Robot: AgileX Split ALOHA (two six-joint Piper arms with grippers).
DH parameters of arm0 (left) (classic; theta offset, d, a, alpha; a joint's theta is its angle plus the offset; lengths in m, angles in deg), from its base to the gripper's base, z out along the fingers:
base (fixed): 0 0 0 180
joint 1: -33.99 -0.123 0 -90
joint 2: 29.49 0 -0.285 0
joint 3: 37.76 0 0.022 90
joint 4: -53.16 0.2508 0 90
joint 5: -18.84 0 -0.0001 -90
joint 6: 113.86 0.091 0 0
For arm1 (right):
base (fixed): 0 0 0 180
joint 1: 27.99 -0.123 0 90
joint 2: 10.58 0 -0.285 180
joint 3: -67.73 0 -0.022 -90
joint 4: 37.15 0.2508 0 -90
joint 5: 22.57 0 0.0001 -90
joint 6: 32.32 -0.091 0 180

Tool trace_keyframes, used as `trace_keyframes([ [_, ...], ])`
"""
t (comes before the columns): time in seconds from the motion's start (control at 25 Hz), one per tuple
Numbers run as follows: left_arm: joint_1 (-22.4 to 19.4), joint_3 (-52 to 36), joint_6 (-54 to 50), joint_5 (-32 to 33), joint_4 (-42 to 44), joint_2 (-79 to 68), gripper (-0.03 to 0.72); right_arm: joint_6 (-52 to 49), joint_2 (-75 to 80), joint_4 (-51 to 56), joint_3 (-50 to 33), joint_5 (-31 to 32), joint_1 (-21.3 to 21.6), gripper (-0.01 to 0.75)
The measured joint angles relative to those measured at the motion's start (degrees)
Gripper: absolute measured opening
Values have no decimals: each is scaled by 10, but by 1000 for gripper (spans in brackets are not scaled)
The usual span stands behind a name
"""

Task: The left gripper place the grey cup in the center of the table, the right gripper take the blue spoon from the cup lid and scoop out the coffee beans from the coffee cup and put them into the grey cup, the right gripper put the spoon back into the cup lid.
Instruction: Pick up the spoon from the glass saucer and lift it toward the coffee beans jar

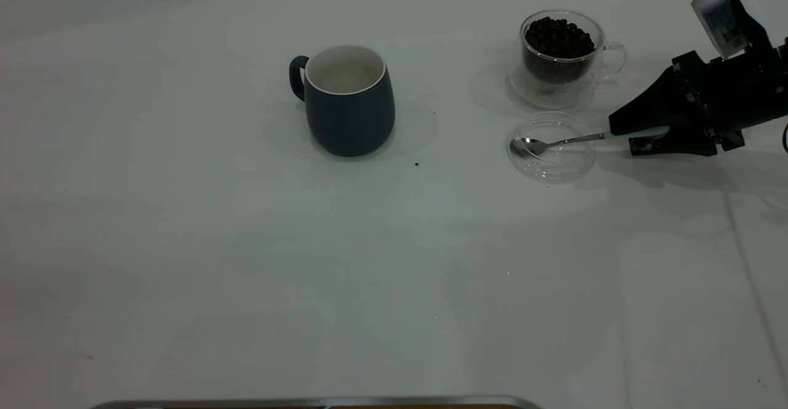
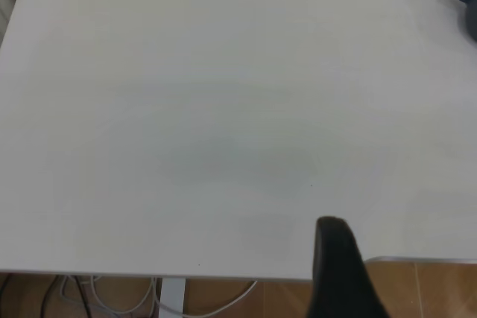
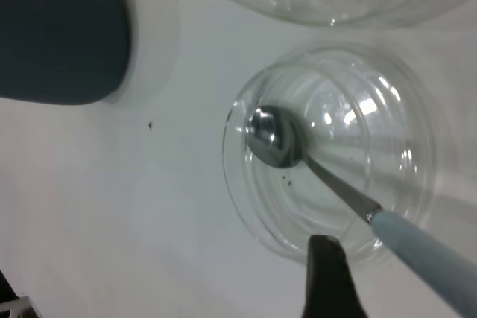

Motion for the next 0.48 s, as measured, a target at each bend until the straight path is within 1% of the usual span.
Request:
trace_keyframes([
  [0.2, 0, 0, -1, 0, 0, 0, 508, 2, 0, 1, 0, 0, 0, 437],
  [0.32, 0, 0, -1, 0, 0, 0, 508, 2, 0, 1, 0, 6, 0, 362],
  [0.48, 0, 0, -1, 0, 0, 0, 508, 2, 0, -10, 0, 19, 0, 203],
])
